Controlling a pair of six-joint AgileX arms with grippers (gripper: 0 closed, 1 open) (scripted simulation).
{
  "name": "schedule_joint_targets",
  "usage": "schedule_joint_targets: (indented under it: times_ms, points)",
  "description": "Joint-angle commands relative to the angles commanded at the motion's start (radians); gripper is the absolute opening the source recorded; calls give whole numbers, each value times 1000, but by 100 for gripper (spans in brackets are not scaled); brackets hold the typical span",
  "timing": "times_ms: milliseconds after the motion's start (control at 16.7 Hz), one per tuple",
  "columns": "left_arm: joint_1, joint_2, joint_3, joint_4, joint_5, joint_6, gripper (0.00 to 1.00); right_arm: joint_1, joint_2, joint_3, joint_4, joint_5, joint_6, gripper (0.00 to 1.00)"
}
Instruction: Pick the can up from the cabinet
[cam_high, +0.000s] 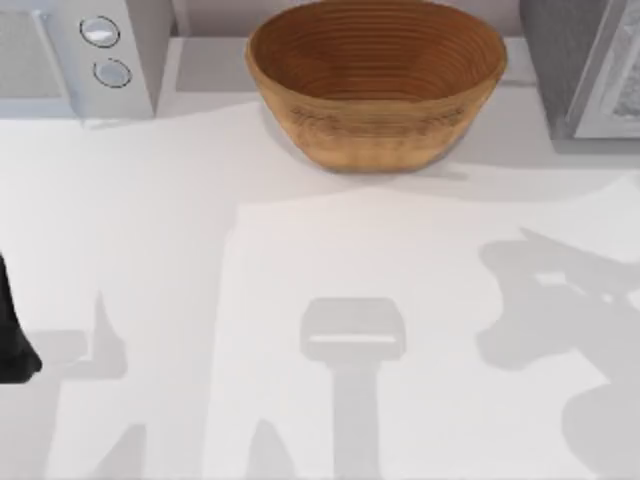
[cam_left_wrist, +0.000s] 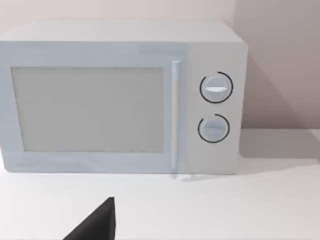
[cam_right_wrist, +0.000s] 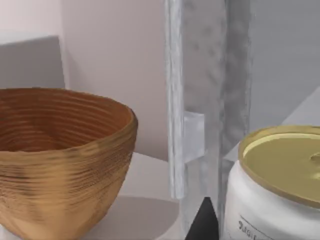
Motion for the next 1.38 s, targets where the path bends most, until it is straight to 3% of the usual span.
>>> schedule_joint_targets:
  times_ms: [300, 540, 960, 1380]
  points:
    - [0, 0, 0, 0, 0, 0, 100, -168, 432, 174, 289, -282, 16, 0]
    - [0, 0, 0, 0, 0, 0, 100, -247, 594, 247, 396, -401, 21, 0]
    - [0, 0, 0, 0, 0, 0, 100, -250, 612, 254, 402, -410, 19, 0]
    - [0, 0, 0, 0, 0, 0, 100, -191, 622, 266, 339, -350, -45, 0]
